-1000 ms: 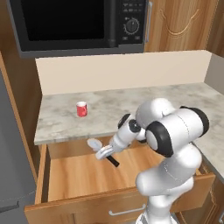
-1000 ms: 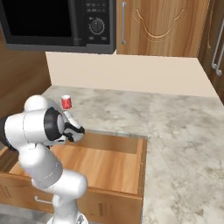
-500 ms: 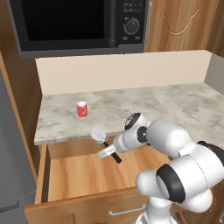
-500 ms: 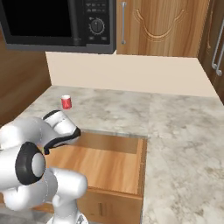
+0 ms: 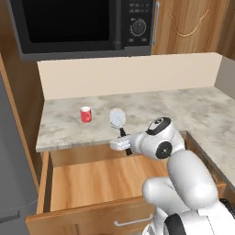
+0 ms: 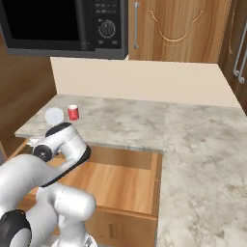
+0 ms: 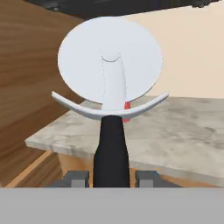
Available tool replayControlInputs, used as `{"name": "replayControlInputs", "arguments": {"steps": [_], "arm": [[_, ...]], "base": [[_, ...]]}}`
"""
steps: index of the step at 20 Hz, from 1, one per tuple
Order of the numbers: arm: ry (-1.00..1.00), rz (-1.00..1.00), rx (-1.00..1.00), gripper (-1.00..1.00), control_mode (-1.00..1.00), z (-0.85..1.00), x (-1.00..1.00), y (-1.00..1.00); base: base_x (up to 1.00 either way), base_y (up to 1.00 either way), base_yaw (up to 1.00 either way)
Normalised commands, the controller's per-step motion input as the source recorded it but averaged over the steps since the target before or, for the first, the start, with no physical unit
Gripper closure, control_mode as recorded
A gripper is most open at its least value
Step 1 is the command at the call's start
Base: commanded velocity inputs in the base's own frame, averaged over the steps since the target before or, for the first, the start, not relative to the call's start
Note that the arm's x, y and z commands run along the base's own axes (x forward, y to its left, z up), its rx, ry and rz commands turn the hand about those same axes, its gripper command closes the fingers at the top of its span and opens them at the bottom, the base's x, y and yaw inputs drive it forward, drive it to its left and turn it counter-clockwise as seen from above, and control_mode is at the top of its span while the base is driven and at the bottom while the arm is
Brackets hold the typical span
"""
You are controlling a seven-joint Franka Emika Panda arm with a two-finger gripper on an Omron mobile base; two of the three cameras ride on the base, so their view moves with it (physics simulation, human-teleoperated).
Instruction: Pick the pizza cutter from the drawer and place it on the counter.
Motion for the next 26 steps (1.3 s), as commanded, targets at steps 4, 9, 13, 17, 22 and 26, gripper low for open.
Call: {"name": "replayControlInputs", "arguments": {"steps": [4, 9, 13, 17, 22, 26], "arm": [[0.04, -0.25, 0.34, 1.00, -1.00, 1.00, 0.84, -0.82], [0.41, -0.23, 0.36, 1.00, -1.00, 1.00, 0.82, -0.90], [0.73, -0.15, 0.31, 1.00, -1.00, 0.78, 0.91, -0.85], [0.76, -0.05, 0.21, 1.00, -1.00, 0.44, 1.00, -0.54], [0.63, -0.02, 0.13, 1.00, -1.00, 0.43, 1.00, -0.29], [0.37, -0.03, 0.09, 1.00, -1.00, 0.79, 1.00, -0.01]], "base": [[0.00, 0.00, 0.00], [0.00, 0.00, 0.00], [0.00, 0.00, 0.00], [0.00, 0.00, 0.00], [0.00, 0.00, 0.00], [0.00, 0.00, 0.00]]}}
